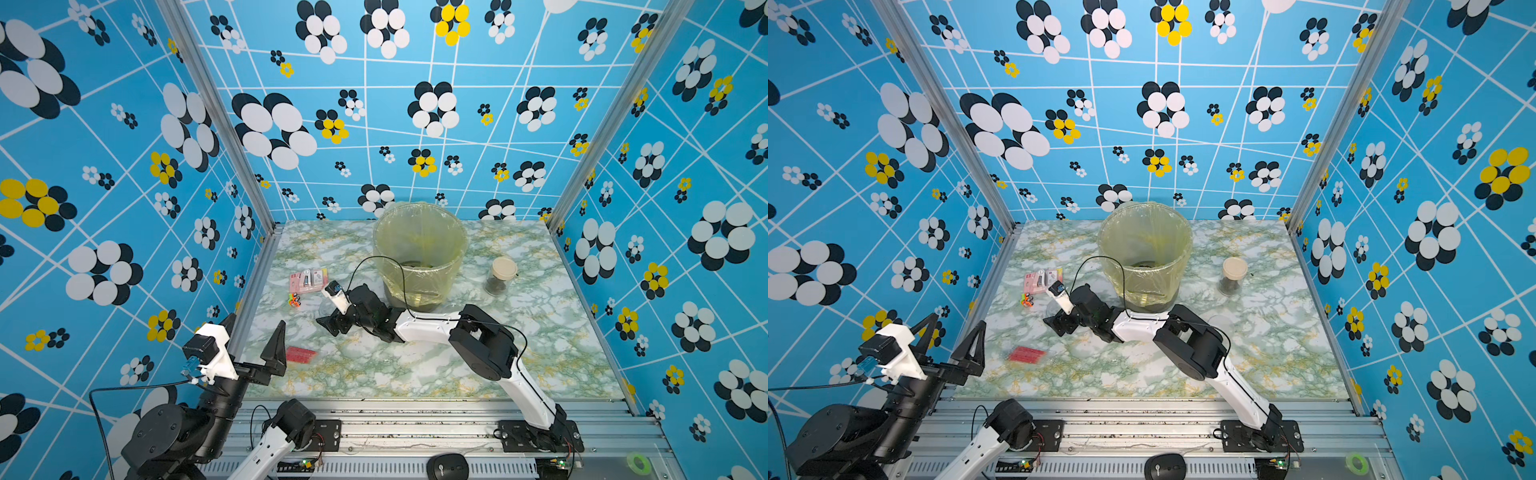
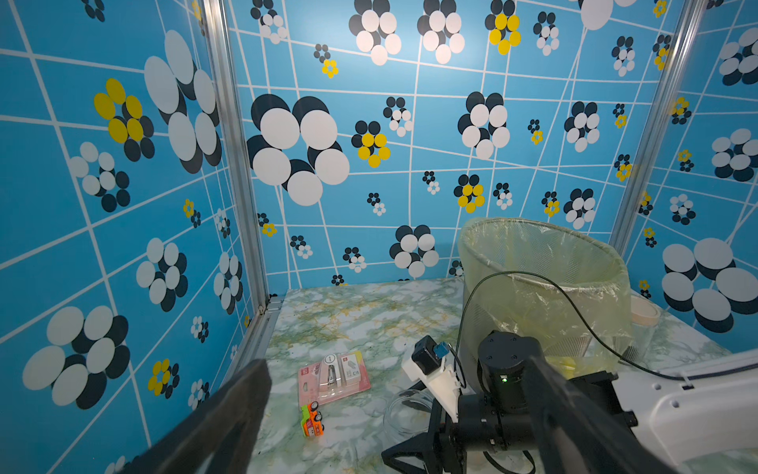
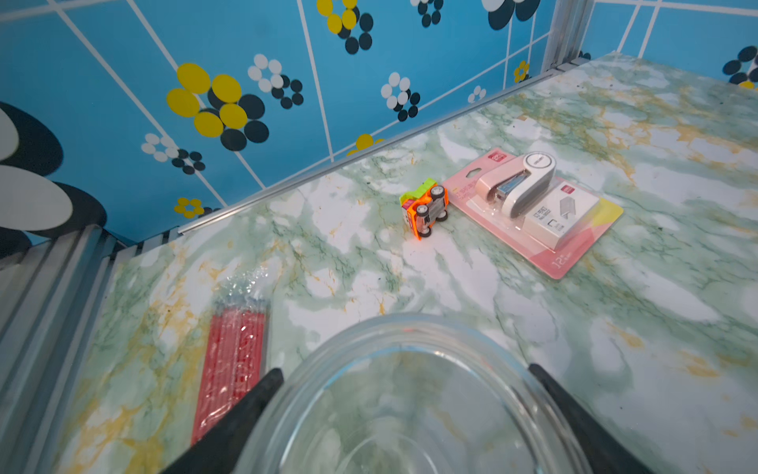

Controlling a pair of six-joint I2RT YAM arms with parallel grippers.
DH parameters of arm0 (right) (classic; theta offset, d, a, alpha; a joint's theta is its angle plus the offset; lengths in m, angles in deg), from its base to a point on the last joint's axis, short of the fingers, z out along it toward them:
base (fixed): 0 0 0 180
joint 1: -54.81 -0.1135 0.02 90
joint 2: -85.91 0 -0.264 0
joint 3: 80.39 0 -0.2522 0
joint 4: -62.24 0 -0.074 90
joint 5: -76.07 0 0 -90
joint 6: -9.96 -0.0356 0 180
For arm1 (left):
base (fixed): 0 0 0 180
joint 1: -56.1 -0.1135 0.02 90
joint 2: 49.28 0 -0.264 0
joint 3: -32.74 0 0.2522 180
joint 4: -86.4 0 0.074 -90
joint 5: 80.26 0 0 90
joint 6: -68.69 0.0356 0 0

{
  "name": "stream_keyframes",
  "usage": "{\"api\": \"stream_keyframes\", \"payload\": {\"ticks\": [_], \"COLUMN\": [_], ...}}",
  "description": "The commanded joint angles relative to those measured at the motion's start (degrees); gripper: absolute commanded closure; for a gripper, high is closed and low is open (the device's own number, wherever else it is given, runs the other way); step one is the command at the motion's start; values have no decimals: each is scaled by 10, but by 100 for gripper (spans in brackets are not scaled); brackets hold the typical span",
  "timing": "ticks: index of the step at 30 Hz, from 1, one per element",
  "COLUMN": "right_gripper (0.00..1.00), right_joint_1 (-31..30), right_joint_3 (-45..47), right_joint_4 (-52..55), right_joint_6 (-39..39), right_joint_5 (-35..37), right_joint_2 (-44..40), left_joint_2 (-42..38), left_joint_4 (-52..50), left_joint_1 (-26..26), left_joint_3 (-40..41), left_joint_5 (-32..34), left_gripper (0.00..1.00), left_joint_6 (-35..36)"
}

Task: Empty moldy tea leaves from jars
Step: Place the jar at the center of the board.

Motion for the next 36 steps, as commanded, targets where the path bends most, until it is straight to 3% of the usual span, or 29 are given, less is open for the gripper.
{"api": "stream_keyframes", "payload": {"ticks": [1, 10, 22, 36], "right_gripper": [38, 34, 2, 1], "right_joint_1": [-14, -20, -35, -36], "right_joint_3": [-42, -55, -38, -18], "right_joint_4": [-52, -52, -45, -6], "right_joint_6": [28, 31, 73, 82], "right_joint_5": [5, 3, 8, -7], "right_joint_2": [8, 33, 17, -109], "left_joint_2": [-12, -12, -4, 51], "left_joint_4": [-7, -6, -6, 10], "left_joint_1": [-4, -4, -4, -4], "left_joint_3": [-3, -2, -9, -39], "left_joint_5": [13, 13, 15, 5], "left_gripper": [1, 1, 1, 1], "left_joint_6": [-7, -6, 0, 14]}}
